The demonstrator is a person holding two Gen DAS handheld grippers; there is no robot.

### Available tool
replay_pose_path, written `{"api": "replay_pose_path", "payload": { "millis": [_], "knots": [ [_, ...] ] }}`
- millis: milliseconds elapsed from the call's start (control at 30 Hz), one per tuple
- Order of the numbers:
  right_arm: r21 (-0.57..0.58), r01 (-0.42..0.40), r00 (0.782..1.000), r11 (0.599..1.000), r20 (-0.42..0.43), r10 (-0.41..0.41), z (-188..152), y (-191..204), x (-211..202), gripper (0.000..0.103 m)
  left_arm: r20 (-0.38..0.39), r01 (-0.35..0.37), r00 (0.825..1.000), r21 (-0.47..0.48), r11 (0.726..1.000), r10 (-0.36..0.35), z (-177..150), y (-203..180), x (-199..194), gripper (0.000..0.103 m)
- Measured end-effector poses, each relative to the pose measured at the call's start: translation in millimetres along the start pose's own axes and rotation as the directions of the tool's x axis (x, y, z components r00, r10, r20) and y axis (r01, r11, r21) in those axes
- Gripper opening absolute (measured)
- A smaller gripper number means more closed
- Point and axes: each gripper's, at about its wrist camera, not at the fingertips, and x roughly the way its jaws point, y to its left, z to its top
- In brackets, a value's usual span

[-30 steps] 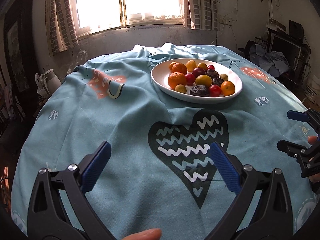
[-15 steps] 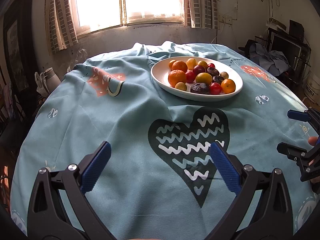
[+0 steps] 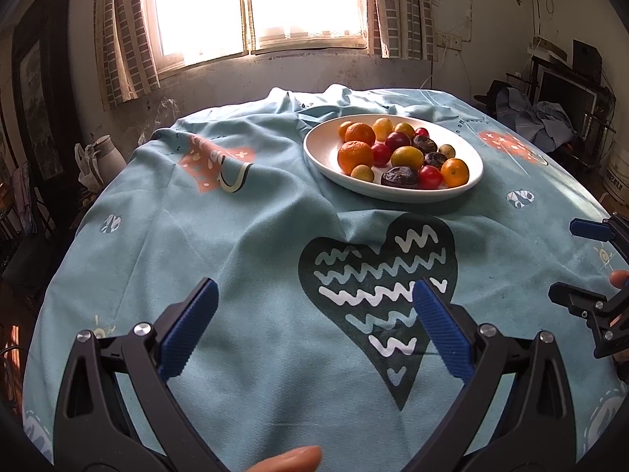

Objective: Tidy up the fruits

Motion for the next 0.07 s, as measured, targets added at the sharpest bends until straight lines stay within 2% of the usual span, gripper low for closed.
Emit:
{"api": "replay_pose_path", "payload": {
  "millis": [67],
  "knots": [
    [0.001,-0.001,1.0,1.0,-0.001,0.001,-0.3,-0.4,0.2,0.102,0.0,-0.009,1.0,0.008,1.0,0.009,-0.2,-1.2,0.5,0.101]
  ]
}}
